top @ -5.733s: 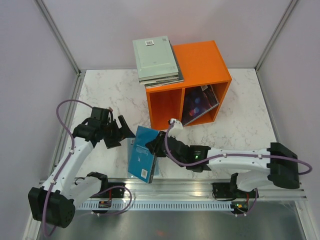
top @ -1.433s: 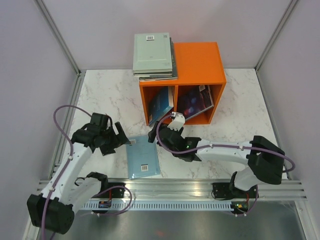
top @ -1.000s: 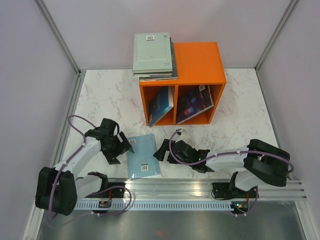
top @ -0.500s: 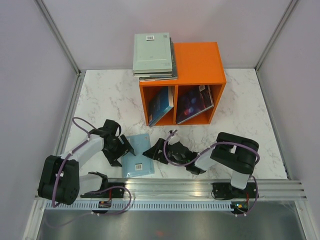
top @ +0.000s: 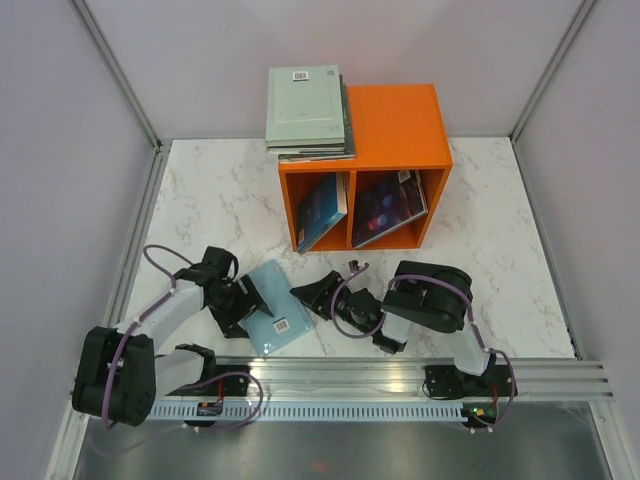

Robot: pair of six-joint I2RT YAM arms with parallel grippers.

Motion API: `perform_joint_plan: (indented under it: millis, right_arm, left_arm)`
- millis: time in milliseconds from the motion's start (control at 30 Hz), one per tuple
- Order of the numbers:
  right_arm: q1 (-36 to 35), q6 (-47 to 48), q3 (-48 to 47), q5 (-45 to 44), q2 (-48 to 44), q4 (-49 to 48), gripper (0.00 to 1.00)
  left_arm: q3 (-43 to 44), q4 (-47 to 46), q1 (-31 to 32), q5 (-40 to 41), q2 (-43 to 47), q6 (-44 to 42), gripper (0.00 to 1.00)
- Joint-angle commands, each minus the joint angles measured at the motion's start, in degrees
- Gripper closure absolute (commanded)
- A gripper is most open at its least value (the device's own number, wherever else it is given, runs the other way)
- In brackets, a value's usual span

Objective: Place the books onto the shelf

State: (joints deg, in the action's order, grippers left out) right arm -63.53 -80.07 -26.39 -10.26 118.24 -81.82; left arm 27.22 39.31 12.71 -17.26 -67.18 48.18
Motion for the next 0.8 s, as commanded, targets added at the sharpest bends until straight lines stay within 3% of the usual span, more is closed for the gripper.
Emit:
perform_joint_plan:
  millis: [0,233,467,667,767]
  right_arm:
    - [-5.99,-6.85,1.25,14.93,5.69,-9.23,0.27]
    - [-7.92,-4.84,-4.88,24.29,4.29,-6.70,0.37]
    - [-11.71,6.59,-10.44,30.82,-9.05,21.57,0.37]
    - [-12.32,11.77,-8.94,36.00,-17.32,33.63,0.38]
    - [-13.37,11.79,-9.81,38.29,-19.00,35.07,0.37]
  left_arm:
    - [-9.29,-30.69,1.53,-9.90,-2.18,2.09,0.19]
    - [-10.53,-32.89,1.35,-9.82,0.91,0.77,0.19]
    - [-7.36,-29.99,0.83,-8.06,-1.90,-2.39,0.20]
    - [-4.46,-26.66,0.56,-5.69,-2.52,-5.12,0.20]
    - [-4.46,-26.57,0.56,-5.33,-2.69,-5.29,0.21]
